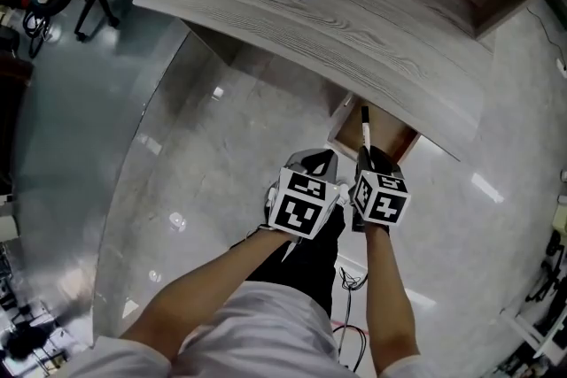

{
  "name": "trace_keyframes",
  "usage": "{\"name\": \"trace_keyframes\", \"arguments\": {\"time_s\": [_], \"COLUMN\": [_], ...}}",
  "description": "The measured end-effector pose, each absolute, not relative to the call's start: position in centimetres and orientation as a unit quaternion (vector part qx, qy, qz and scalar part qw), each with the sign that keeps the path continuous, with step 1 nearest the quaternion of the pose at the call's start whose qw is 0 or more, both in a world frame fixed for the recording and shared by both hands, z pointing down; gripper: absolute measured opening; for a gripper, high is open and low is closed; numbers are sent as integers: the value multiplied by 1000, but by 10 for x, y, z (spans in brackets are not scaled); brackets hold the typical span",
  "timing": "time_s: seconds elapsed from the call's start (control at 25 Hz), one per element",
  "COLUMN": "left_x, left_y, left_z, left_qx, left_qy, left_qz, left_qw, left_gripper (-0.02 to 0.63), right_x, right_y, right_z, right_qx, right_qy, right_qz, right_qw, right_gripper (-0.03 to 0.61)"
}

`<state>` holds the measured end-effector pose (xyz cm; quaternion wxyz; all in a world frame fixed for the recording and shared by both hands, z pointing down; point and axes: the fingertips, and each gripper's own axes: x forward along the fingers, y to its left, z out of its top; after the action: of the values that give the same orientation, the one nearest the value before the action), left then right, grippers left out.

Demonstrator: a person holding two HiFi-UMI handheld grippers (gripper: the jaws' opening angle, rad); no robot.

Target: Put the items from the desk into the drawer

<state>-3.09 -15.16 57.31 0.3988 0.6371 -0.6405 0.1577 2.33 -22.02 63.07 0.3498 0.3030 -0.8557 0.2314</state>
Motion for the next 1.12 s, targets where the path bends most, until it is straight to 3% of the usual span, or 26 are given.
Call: {"name": "trace_keyframes", "arguments": {"time_s": [1.12], "left_x": [-54], "left_y": [-159], "left_z": [594], "left_qx": [563], "left_qy": [-686], "left_qz": [114], "left_qw": [446], "left_gripper": [5], "right_x": [-8], "right_y": [-223], "right_z": [681], "right_qx": [207], "right_qy": [-837], "right_qz": [230], "right_qw": [452], "right_gripper": [74]}}
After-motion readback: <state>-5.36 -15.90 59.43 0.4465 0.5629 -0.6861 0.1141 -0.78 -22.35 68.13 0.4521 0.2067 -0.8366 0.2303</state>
